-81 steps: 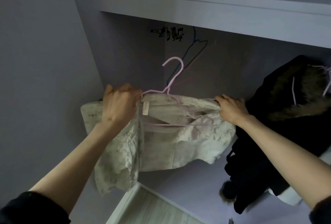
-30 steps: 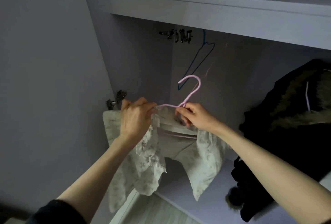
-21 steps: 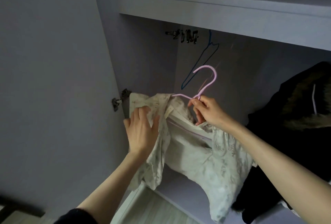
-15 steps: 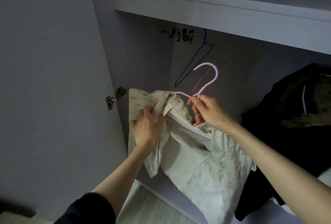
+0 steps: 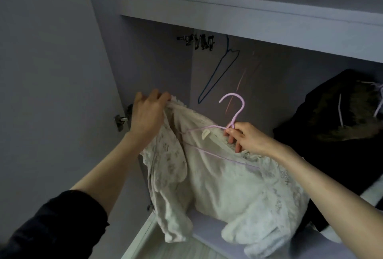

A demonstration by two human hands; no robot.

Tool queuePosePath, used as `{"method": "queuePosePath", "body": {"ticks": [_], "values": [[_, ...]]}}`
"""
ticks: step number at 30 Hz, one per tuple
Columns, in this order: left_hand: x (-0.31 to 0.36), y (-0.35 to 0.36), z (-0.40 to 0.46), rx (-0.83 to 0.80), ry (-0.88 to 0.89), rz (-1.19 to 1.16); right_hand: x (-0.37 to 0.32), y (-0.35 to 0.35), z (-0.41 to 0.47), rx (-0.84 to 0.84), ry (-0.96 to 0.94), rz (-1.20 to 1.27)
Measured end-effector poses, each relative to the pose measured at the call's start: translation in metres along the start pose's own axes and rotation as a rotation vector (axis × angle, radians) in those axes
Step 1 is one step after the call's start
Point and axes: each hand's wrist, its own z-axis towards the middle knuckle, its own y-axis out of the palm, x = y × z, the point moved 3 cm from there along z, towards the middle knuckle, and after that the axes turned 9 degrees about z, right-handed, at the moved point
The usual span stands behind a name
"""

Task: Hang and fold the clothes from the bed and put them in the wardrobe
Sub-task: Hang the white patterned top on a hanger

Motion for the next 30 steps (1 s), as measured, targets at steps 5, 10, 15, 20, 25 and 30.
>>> {"method": "queuePosePath", "body": {"ticks": [5,10,15,20,25,30], "values": [[0.000,-0.004,-0.015,0.025,0.044,-0.069,-0.002,-0.006,0.003,0.056,-0.038,-0.029],[0.013,0.010,-0.027,-0.213,0.294,-0.173,-0.008,-0.007,0.004,0.157,-0.031,0.168],[0.016,0.008,-0.018,-0.066,0.309,-0.199,-0.022,-0.005,-0.002,0.016,-0.078,0.285],[0.034,-0.003,-0.011,0.011,0.267,-0.328,-0.032,-0.010,-0.008,0.020,-0.166,0.207],[0.031,-0.008,-0.009,0.145,0.172,-0.381,-0.003,-0.037,-0.011,0.012,-0.069,0.032],[0.012,-0.005,-0.011,0.161,0.034,-0.376,0.038,-0.048,-0.021,0.194,-0.005,-0.247]]}}
